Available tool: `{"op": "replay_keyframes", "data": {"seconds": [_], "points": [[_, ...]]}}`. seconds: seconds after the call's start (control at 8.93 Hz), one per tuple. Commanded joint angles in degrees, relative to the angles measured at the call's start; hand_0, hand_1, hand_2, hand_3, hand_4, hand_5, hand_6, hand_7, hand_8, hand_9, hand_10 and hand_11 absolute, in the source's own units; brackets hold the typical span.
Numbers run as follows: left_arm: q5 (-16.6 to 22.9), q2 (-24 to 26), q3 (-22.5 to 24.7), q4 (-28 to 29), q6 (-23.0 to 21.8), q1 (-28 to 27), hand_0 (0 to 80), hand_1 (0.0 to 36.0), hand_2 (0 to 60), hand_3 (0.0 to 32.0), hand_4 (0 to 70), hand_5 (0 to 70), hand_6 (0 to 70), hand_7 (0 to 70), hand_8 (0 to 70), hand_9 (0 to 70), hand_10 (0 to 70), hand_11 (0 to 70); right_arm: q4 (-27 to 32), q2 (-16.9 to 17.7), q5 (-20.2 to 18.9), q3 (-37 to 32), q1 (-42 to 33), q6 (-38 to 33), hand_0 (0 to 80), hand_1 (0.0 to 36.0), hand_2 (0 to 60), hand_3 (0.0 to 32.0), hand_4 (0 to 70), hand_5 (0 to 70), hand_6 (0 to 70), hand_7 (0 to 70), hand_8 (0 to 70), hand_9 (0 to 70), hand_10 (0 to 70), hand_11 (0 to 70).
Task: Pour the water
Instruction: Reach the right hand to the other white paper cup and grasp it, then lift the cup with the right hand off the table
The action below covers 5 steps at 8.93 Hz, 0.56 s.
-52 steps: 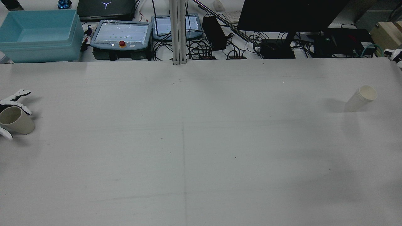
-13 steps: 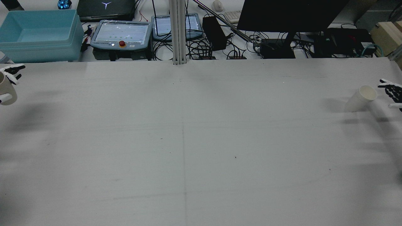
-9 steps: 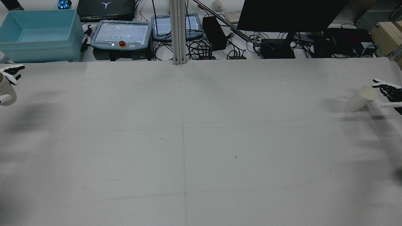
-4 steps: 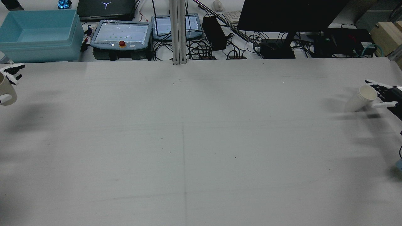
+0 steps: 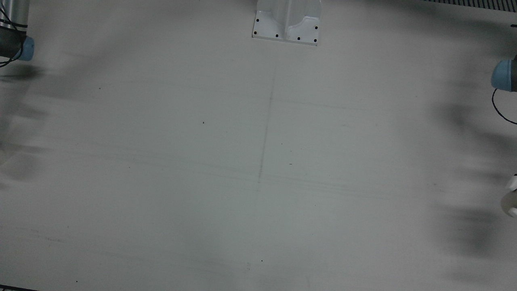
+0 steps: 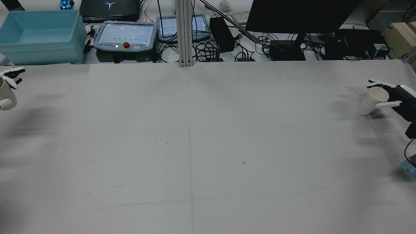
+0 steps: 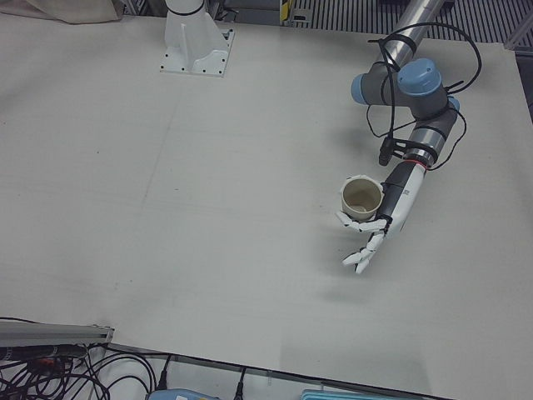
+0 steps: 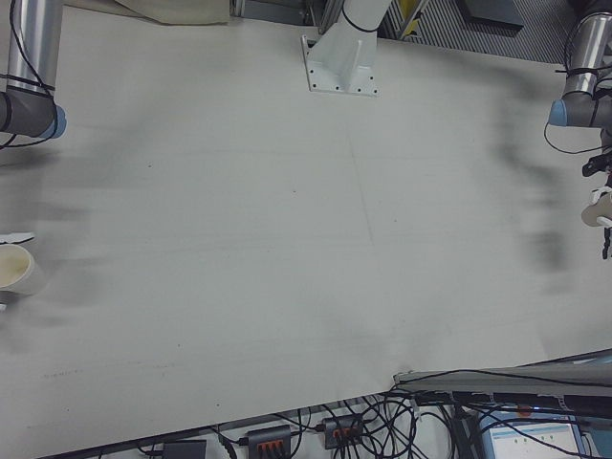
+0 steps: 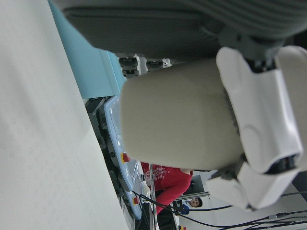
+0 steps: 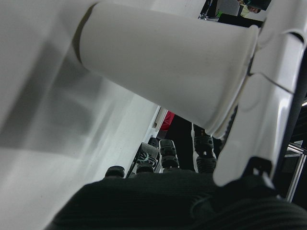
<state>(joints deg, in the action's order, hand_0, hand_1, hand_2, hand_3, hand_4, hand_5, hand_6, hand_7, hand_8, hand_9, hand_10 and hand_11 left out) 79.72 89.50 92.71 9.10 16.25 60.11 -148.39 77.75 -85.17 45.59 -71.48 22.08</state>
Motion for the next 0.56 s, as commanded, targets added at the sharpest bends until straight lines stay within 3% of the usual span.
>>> {"op": "replay_keyframes", "data": {"seconds": [0.0,0.11,0.22,0.34,0.45], "points": [[0.0,-0.38,-1.74,2.23,0.01,0.1,55.1,34.0,60.0,0.0,70.0,70.0,10.2,19.2,5.2,7.5,5.9,9.4,-0.32,-0.49,0.0,1.6,1.6,0.24,53.3,17.5,2.8,6.8,6.0,28.5,7.2,18.1,0.4,2.2,0.0,0.0],[0.0,-0.47,-2.27,2.76,-0.07,0.1,55.1,33.7,60.0,0.0,70.0,70.0,10.0,19.1,5.1,7.4,5.8,9.2,-0.41,-0.49,0.0,2.04,2.82,0.24,54.1,19.0,7.0,4.0,8.4,31.2,8.8,21.2,0.7,2.8,0.0,0.0],[0.09,-0.73,-2.97,3.55,-0.25,0.1,55.1,33.5,60.0,0.0,70.0,70.0,10.2,19.2,5.2,7.4,5.8,9.2,-1.54,-0.58,0.0,2.48,3.88,0.16,58.0,22.8,16.1,0.0,24.5,39.6,14.3,29.9,2.3,5.2,0.0,0.0],[0.0,-1.51,-3.06,4.34,-0.25,0.1,55.0,33.1,60.0,0.0,70.0,70.0,10.2,19.0,5.1,7.3,5.7,9.1,-3.99,-0.41,0.0,4.84,4.5,0.16,62.3,26.6,26.6,0.0,43.6,45.3,20.3,41.0,5.2,10.0,0.0,0.0],[0.09,-2.13,-2.98,4.79,-0.42,0.1,55.3,33.1,60.0,0.0,70.0,70.0,10.1,18.9,5.1,7.4,5.7,9.2,-6.01,0.2,0.0,8.17,4.42,0.16,72.8,31.0,37.9,0.0,59.8,55.8,32.1,56.8,12.8,20.6,2.0,5.1]]}}
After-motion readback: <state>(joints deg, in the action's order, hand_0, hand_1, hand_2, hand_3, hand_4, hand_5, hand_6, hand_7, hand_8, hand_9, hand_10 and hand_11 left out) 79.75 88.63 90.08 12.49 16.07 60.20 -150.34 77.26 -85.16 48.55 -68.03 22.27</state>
